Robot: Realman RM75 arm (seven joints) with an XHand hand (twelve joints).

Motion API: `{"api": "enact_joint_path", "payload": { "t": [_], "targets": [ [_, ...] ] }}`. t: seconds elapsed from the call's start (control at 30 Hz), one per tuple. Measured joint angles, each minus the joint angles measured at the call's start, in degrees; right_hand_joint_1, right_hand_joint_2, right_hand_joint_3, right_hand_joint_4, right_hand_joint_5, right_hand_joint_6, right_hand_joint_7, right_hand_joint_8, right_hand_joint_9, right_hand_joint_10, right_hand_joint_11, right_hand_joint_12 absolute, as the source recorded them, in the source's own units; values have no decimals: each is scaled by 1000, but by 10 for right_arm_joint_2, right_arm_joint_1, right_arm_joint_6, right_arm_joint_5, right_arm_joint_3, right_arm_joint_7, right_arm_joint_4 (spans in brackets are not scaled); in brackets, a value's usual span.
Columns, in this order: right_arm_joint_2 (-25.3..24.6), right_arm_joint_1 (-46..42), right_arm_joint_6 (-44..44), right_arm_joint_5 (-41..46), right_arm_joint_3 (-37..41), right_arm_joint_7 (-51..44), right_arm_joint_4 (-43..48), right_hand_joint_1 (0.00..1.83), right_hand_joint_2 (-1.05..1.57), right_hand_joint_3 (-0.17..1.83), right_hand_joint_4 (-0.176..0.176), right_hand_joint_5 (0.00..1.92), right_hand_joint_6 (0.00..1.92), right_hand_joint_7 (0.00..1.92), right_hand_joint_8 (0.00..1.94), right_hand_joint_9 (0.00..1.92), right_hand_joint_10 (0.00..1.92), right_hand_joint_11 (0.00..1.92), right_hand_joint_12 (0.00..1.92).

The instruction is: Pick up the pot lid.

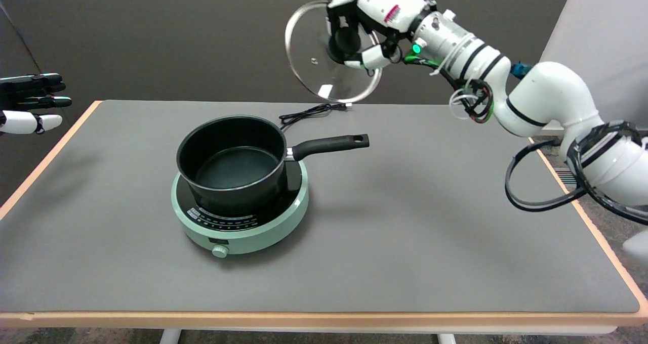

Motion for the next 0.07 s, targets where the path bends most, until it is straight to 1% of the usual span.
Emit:
{"api": "enact_joint_path", "payload": {
  "t": [0.07],
  "targets": [
    [0, 17, 0, 0, -16, 9, 4, 1372, 797, 648, 176, 671, 1261, 970, 1209, 872, 1673, 709, 1029]
  ]
}}
